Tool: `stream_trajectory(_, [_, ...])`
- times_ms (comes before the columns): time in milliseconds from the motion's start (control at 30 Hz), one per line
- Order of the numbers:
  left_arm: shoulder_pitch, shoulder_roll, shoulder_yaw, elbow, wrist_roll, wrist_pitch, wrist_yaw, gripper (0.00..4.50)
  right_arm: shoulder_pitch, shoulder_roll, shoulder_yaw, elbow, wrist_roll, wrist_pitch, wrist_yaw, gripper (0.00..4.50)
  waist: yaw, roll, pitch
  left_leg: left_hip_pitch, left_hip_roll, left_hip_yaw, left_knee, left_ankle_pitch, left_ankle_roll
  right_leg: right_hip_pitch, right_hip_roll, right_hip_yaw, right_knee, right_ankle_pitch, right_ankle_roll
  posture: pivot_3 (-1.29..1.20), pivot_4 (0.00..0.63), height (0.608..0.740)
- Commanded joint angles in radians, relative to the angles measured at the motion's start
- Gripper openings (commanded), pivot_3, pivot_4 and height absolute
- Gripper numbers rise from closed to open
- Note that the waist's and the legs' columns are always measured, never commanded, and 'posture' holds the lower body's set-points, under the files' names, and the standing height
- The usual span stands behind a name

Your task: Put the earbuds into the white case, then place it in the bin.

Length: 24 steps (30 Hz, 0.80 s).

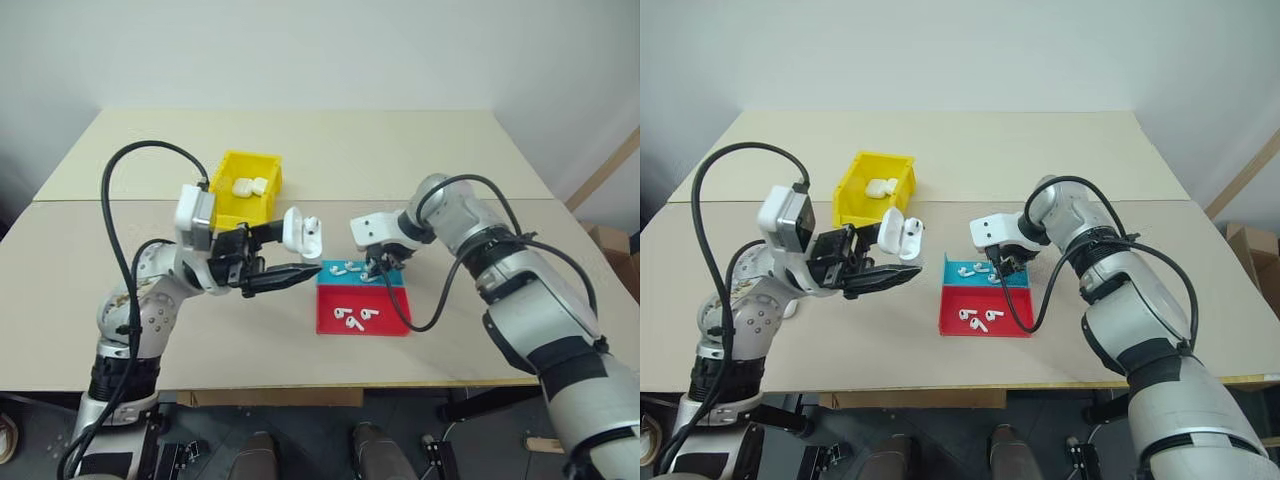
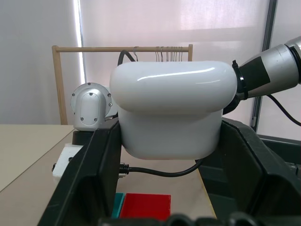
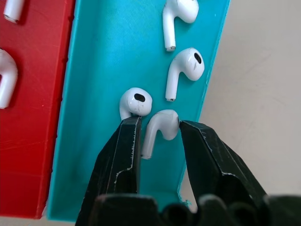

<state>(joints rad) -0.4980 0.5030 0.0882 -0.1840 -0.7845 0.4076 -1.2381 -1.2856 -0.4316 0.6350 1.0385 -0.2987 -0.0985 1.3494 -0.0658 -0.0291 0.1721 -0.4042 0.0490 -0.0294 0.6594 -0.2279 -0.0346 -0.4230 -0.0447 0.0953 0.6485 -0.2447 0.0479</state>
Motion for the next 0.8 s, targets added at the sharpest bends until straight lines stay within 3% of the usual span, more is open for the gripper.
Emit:
stream_trajectory(33, [0.004, 0.01, 0.021, -0.04, -0.007, -0.031, -0.004, 2.78, -0.036, 0.013, -0.037, 0.04, -0.022, -0.029, -0.024, 1.69, -0.002, 0.0, 0.0, 0.0, 0.0, 0.0, 0.0, 0.0, 0.0, 0.0, 0.0, 0.0, 0.0, 0.0, 0.0, 0.0, 0.15, 0.74])
stream_trajectory(667, [0.013, 0.016, 0.014, -0.045, -0.006, -0.039, 0.003, 2.78, -0.016, 0.026, -0.074, 0.072, -0.094, -0.05, -0.006, 1.69, -0.004, 0.0, 0.0, 0.001, 0.0, 0.0, 0.0, 0.0, 0.0, 0.001, 0.0, 0.0, 0.0, 0.0, 0.0, 0.0, 0.15, 0.74])
stream_trajectory(800, [0.004, 0.014, 0.012, -0.041, -0.004, -0.04, 0.003, 2.78, -0.008, 0.025, -0.074, 0.068, -0.103, -0.045, -0.012, 0.78, -0.004, 0.0, 0.0, 0.001, 0.0, 0.0, 0.0, 0.0, 0.0, 0.001, 0.0, 0.0, 0.0, 0.0, 0.0, 0.0, 0.15, 0.74])
